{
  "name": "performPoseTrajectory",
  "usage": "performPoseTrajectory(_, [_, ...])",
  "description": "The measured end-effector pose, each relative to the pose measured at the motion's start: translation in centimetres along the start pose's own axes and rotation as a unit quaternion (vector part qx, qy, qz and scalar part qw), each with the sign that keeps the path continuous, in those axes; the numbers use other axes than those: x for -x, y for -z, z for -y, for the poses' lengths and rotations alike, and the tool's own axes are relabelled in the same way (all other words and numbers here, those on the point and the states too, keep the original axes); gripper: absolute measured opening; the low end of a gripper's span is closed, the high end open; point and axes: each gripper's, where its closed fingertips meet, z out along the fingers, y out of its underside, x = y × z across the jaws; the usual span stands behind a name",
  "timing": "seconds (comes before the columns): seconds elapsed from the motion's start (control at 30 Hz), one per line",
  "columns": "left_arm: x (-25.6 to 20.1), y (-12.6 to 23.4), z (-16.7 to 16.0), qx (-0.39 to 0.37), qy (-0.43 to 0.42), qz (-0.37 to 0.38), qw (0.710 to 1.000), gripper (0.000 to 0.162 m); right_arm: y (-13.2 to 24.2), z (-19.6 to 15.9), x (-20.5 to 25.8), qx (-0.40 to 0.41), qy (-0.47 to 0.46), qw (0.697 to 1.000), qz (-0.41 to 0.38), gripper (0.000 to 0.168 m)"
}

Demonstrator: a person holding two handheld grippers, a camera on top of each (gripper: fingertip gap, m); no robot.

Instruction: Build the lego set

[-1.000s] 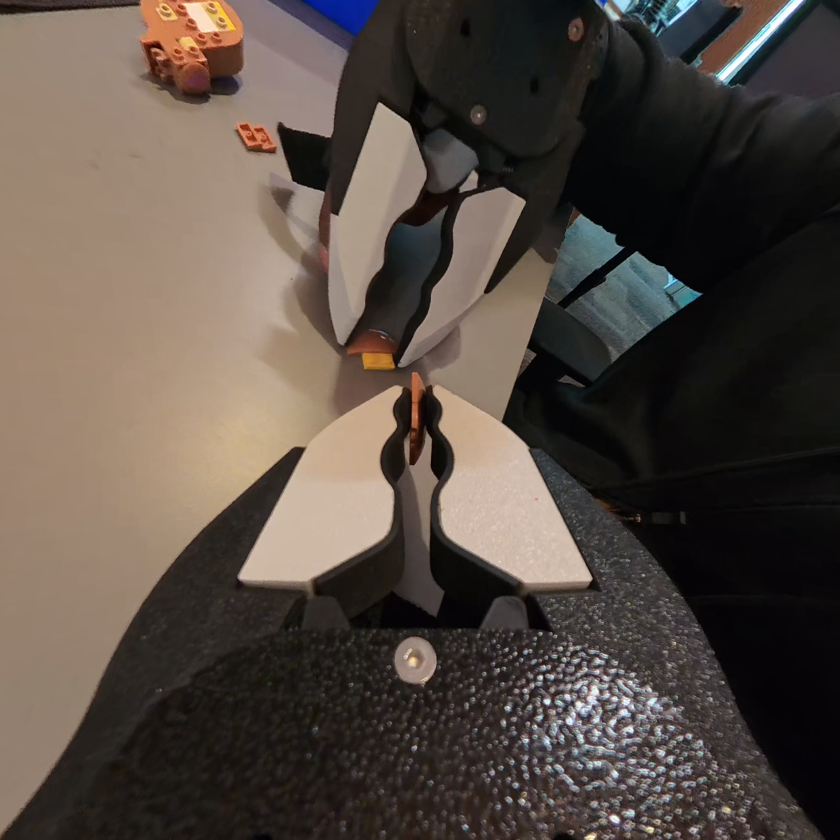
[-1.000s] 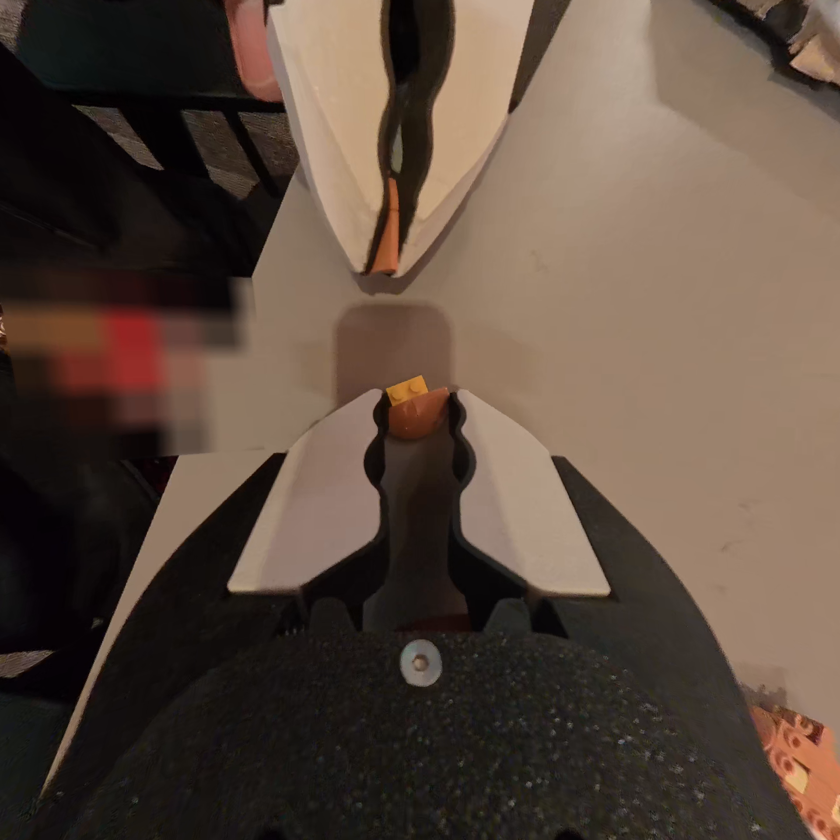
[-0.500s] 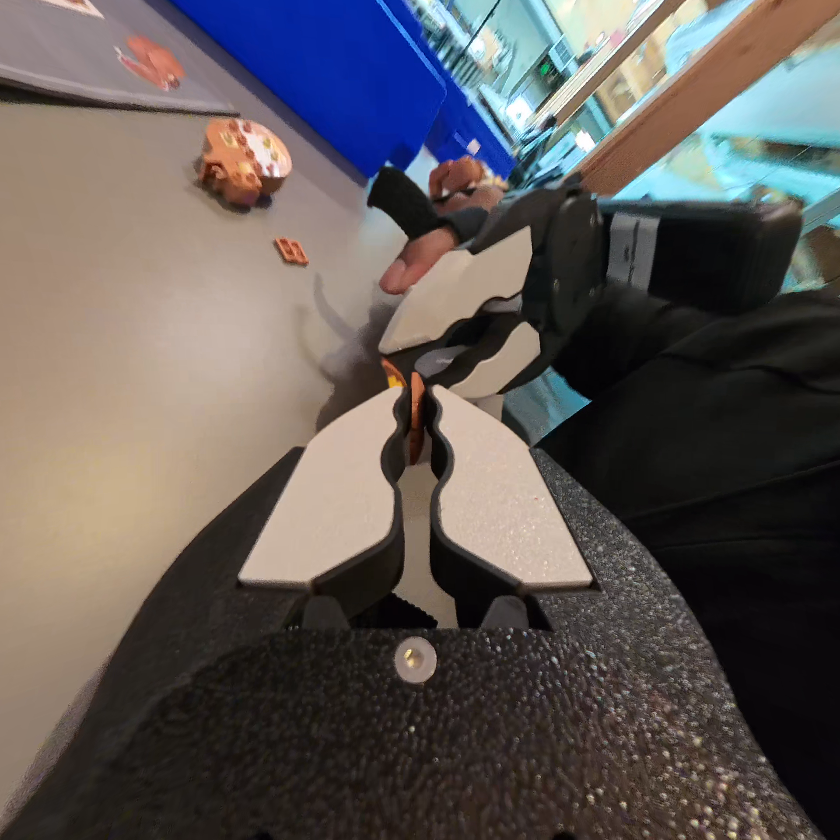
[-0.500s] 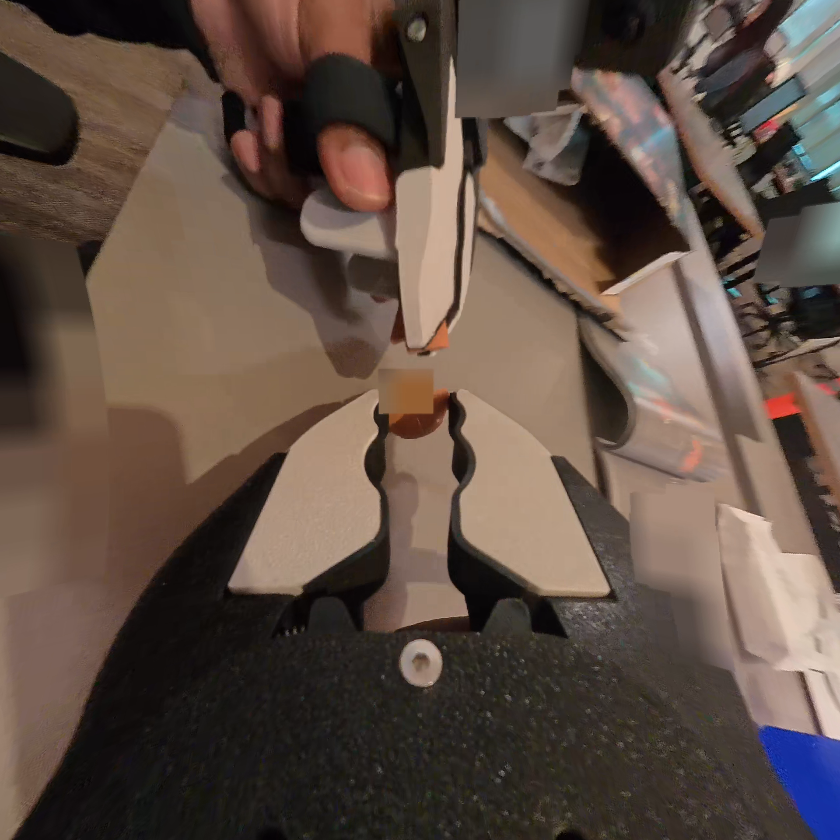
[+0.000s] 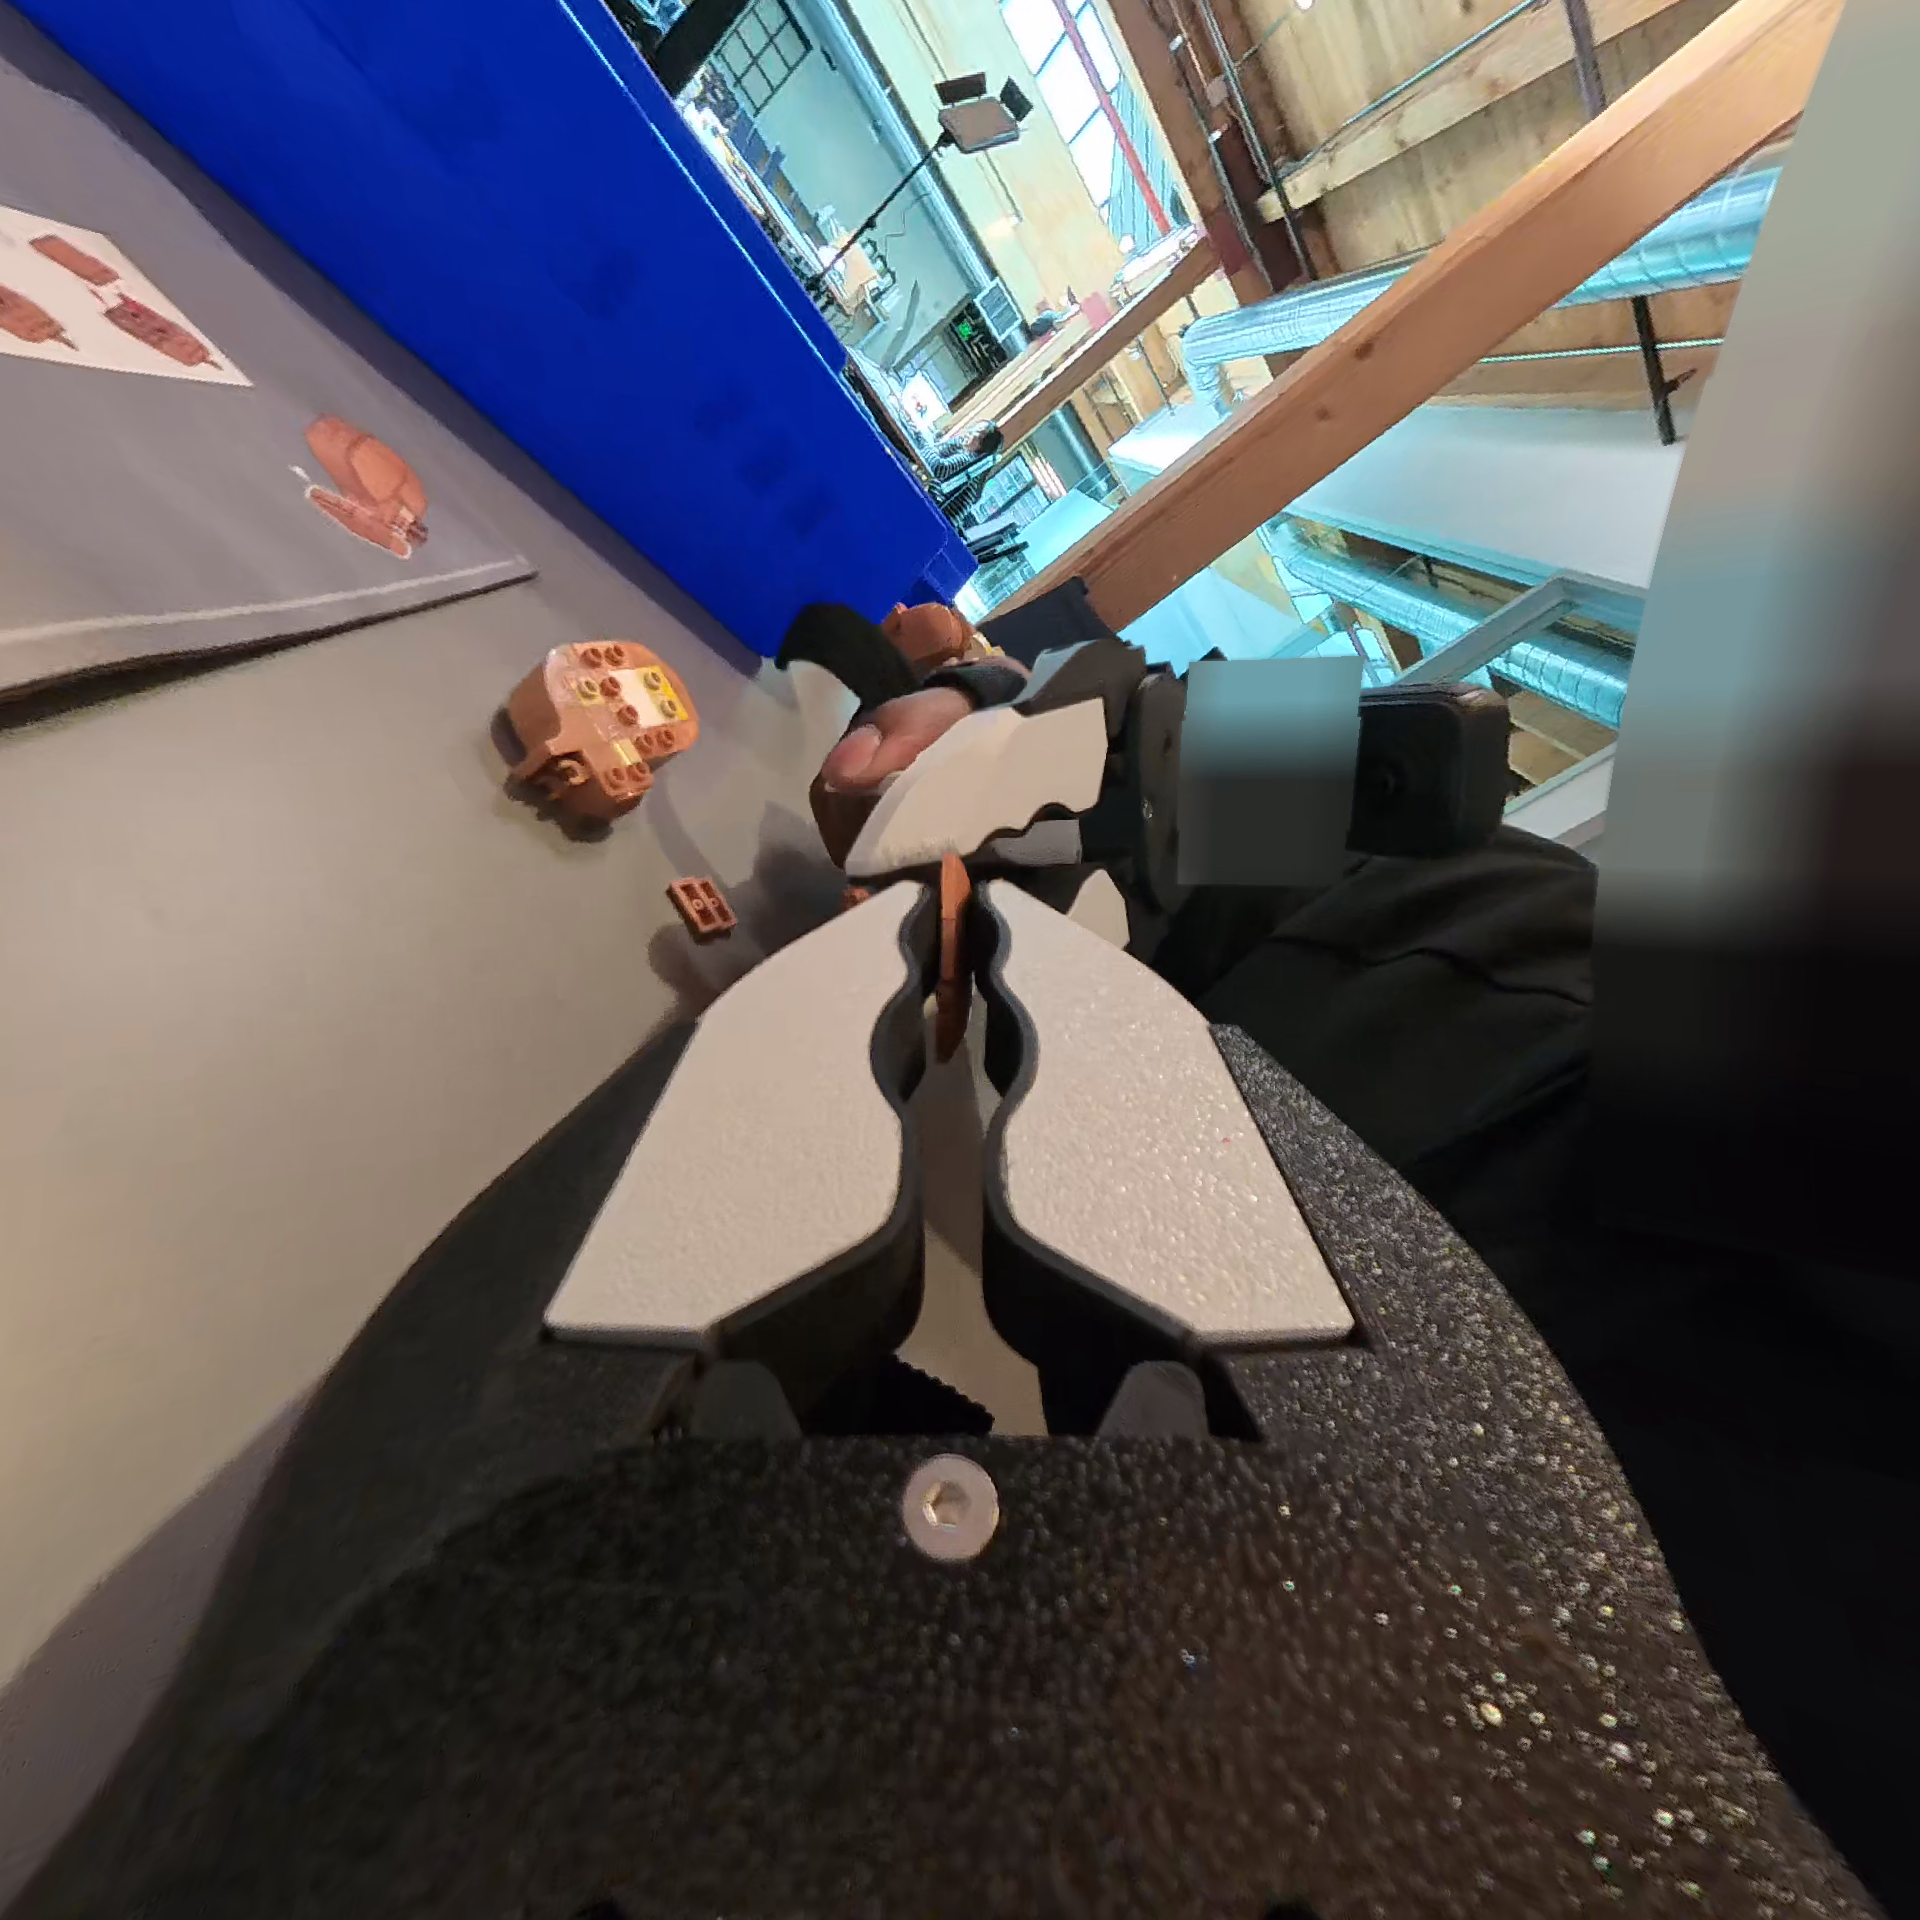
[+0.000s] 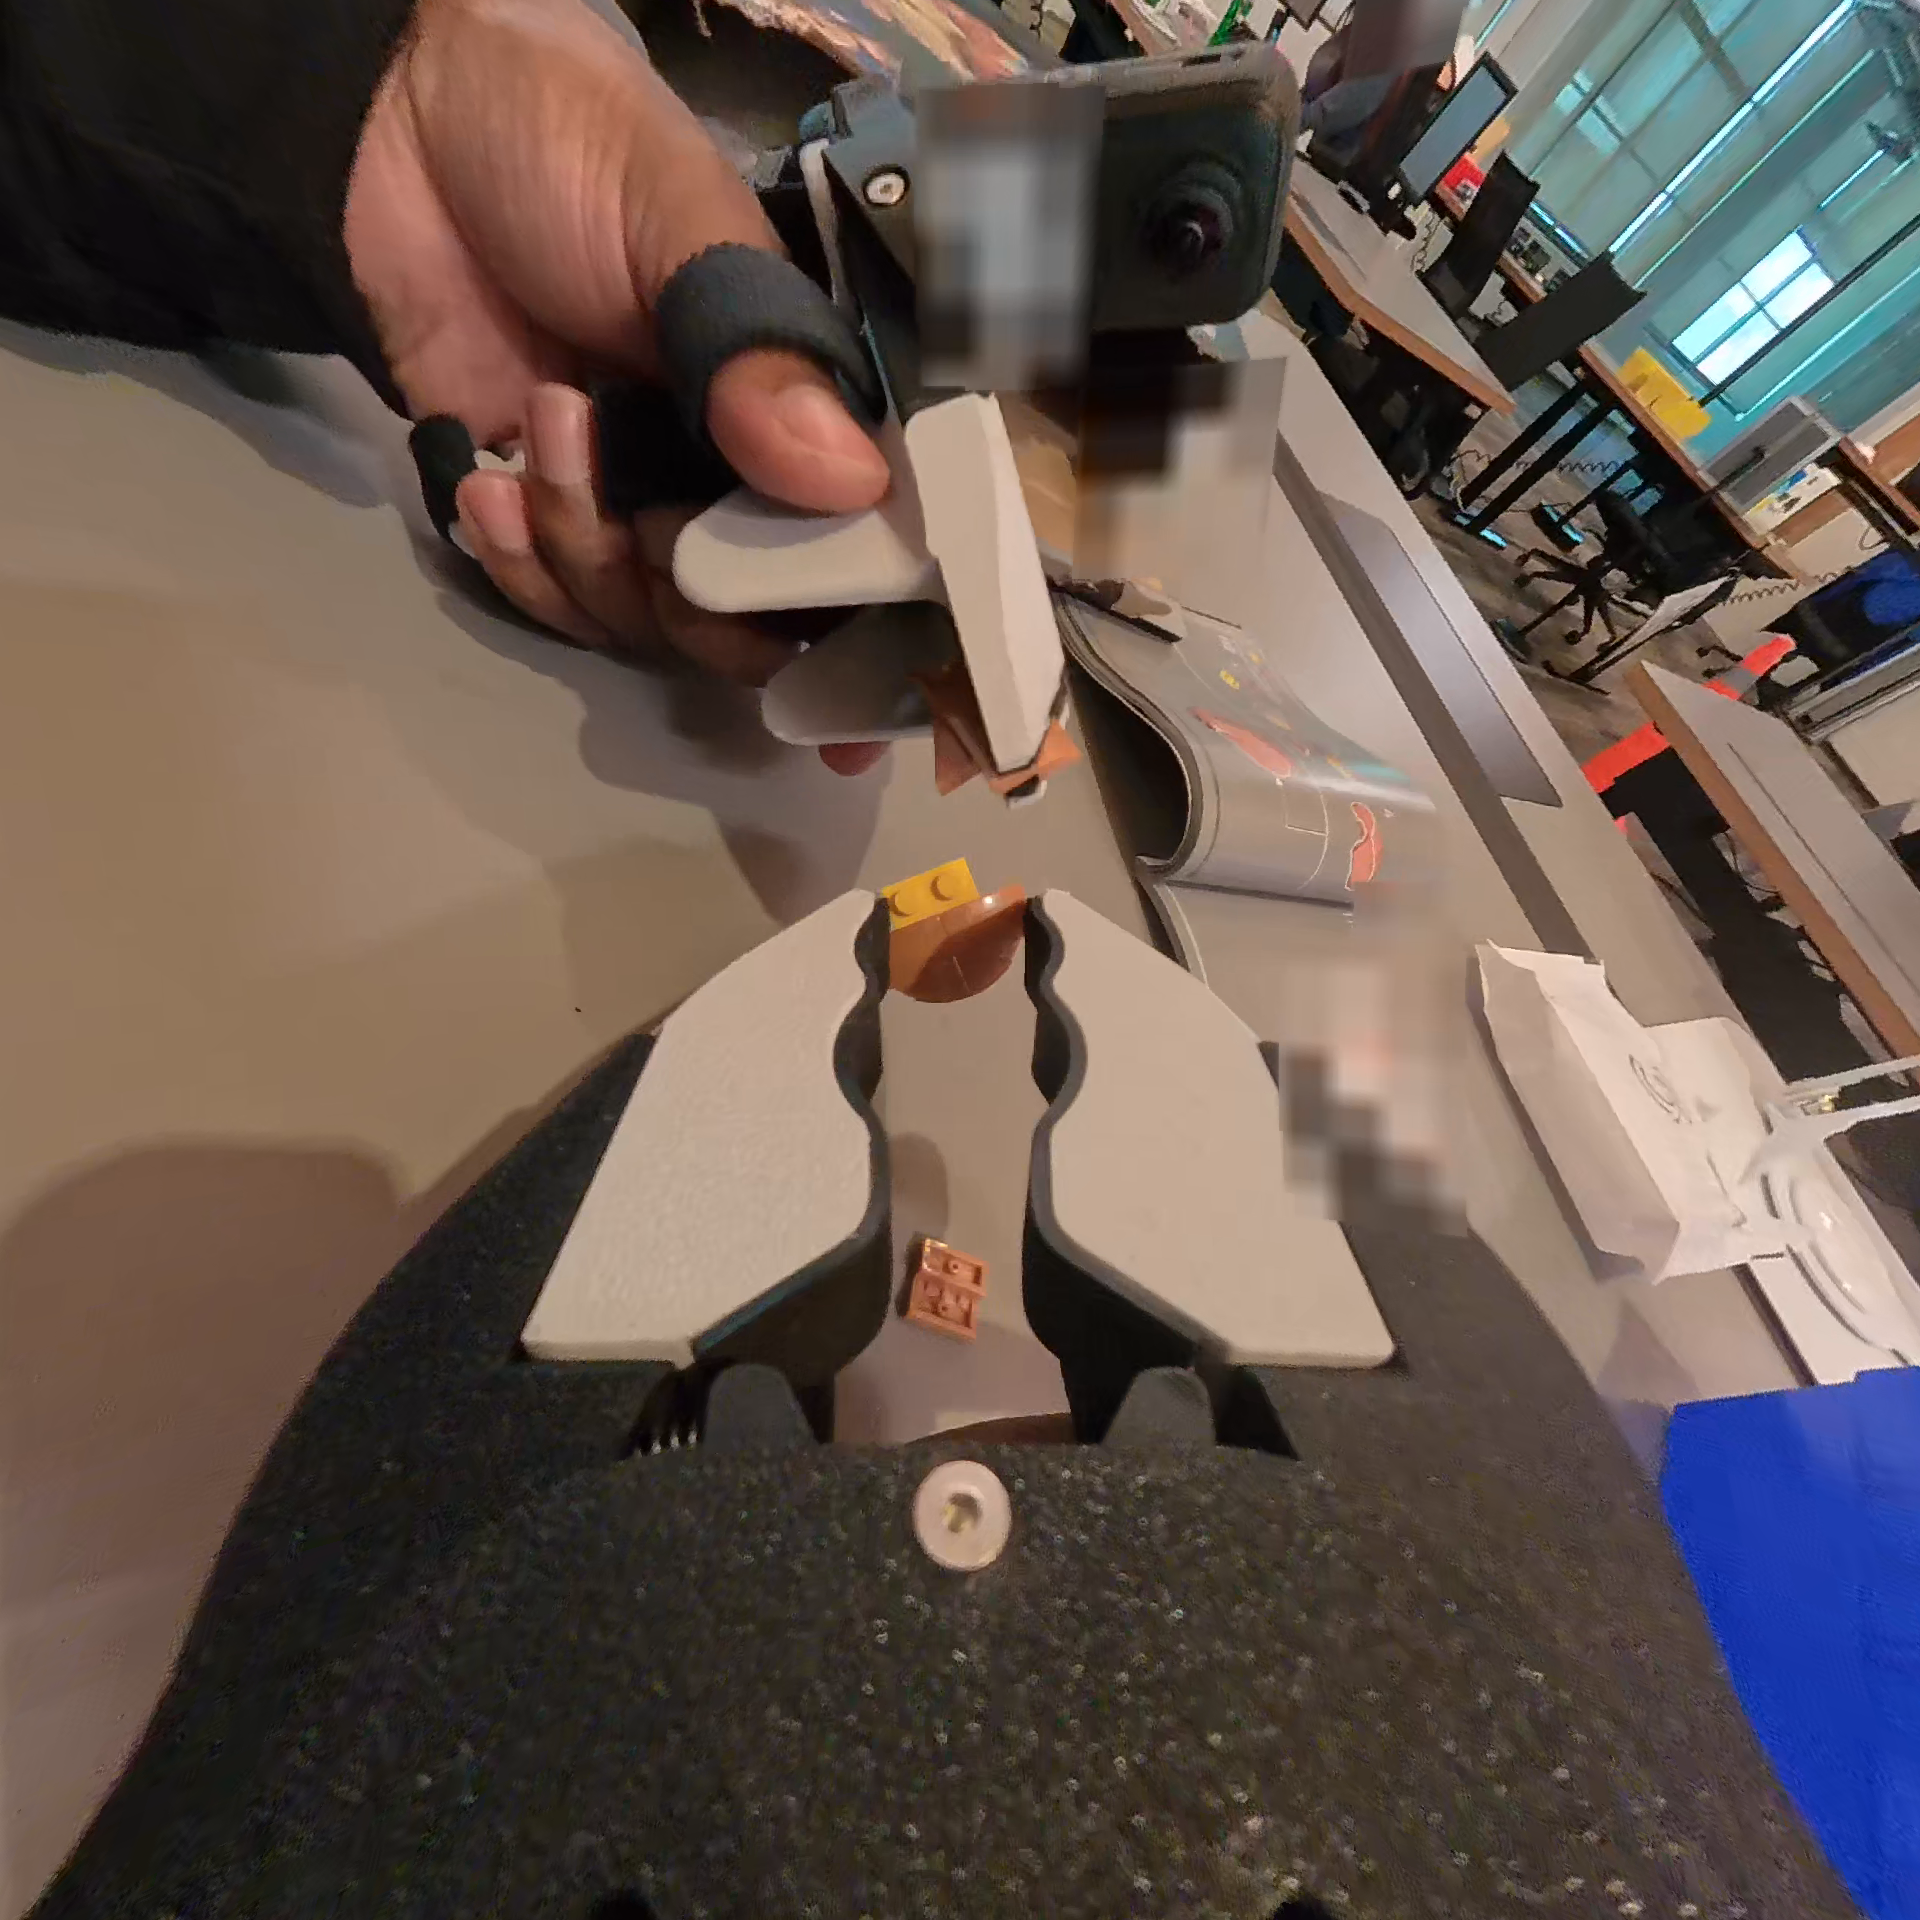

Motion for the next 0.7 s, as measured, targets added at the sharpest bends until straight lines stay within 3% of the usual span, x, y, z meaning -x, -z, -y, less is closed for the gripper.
performPoseTrajectory(0.7, [1.2,-0.5,-0.7,0.03,-0.05,0.065,0.996,0.005,0.1,0.0,-0.6,0.007,0.034,0.998,-0.05,0.024])
